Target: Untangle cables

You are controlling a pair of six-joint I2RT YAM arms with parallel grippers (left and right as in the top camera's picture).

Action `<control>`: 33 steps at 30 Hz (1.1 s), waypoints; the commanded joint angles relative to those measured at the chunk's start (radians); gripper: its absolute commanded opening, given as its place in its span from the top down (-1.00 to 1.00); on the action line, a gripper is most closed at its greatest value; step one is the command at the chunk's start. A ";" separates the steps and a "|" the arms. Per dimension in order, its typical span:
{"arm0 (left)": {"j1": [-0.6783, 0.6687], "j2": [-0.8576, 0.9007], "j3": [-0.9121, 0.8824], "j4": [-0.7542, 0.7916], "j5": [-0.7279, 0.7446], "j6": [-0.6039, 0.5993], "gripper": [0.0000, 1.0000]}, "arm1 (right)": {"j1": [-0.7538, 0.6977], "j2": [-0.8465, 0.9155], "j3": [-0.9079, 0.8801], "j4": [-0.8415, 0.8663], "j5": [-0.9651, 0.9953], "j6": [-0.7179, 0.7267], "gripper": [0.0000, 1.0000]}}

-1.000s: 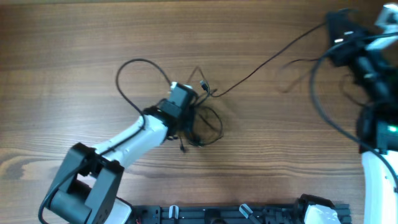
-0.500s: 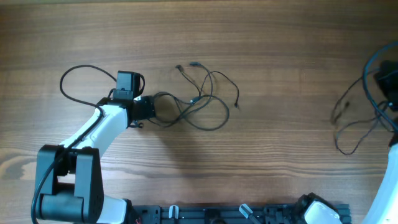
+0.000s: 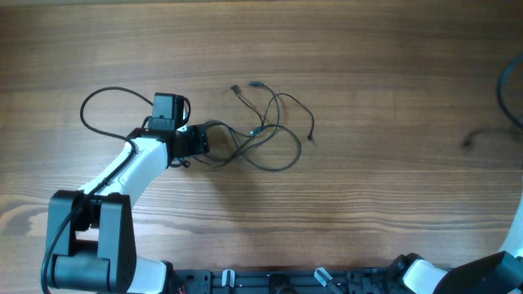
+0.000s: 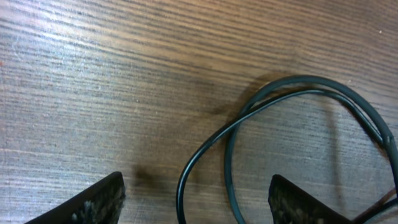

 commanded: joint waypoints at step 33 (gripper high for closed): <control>0.002 0.004 -0.001 0.059 0.009 -0.024 -0.66 | -0.042 0.166 0.023 -0.260 -0.071 -0.057 -0.17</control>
